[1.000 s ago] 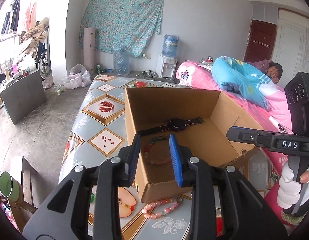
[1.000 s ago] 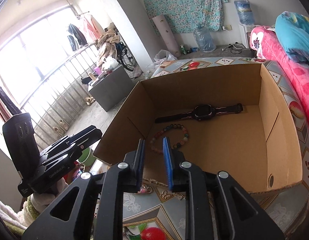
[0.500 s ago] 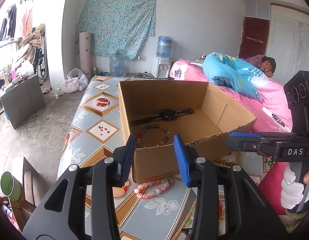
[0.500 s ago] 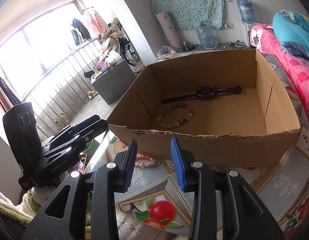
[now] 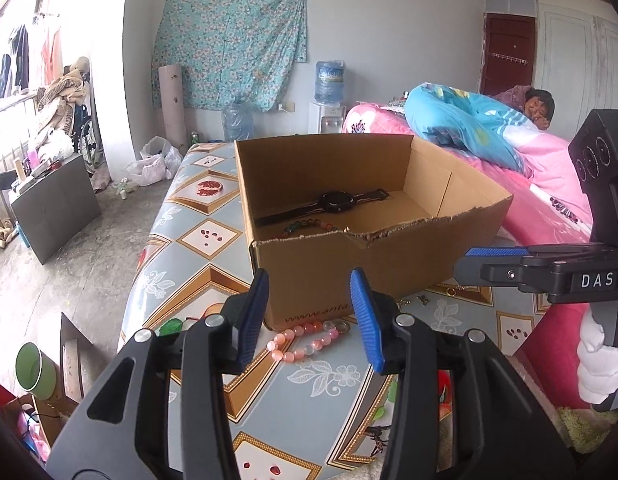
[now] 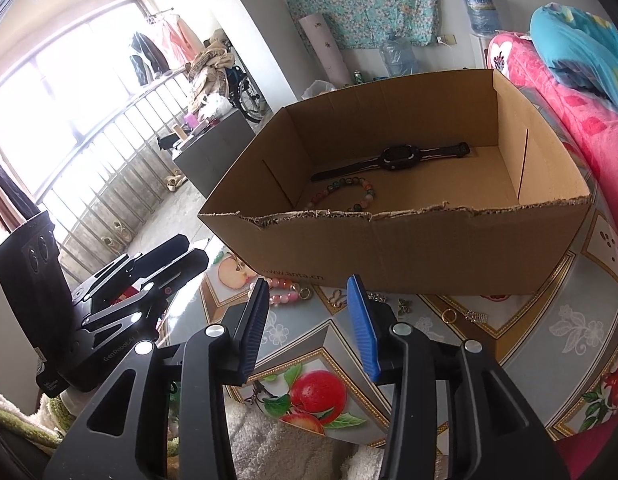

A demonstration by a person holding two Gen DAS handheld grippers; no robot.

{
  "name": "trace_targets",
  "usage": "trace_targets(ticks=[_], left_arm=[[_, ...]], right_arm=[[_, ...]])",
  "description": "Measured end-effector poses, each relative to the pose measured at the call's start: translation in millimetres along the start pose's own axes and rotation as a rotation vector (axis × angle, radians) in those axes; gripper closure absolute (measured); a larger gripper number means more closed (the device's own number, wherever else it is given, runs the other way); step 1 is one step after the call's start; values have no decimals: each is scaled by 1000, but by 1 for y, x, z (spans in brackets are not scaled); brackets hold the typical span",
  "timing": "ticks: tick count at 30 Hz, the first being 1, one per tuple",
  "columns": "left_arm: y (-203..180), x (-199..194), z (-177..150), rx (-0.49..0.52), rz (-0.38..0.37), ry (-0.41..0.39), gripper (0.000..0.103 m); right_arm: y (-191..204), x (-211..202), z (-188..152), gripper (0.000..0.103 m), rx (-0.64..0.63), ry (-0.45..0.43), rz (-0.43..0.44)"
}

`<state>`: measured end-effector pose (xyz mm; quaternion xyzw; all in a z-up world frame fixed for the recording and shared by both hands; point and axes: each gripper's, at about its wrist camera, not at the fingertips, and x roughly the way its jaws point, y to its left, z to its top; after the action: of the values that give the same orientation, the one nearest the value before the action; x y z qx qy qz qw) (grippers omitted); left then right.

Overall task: Organize jewelry
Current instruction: 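Open the right gripper to drop the bracelet and raise the tool, then move the right tool out of the box toward the small gold ring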

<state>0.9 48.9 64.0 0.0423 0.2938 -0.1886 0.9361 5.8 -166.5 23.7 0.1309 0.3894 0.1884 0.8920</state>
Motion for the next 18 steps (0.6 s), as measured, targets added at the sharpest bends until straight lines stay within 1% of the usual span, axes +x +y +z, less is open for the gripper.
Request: trace_targets(ticks=[8, 13, 18], left_arm=[[-6, 11, -22, 6, -5, 67, 62], [-10, 24, -35, 3, -9, 119, 62], [-9, 35, -39, 5, -14, 142, 62]], right_arm=[[-7, 14, -26, 63, -39, 53, -73], [-10, 22, -37, 63, -45, 86, -74], [-11, 31, -39, 63, -47, 112, -66]])
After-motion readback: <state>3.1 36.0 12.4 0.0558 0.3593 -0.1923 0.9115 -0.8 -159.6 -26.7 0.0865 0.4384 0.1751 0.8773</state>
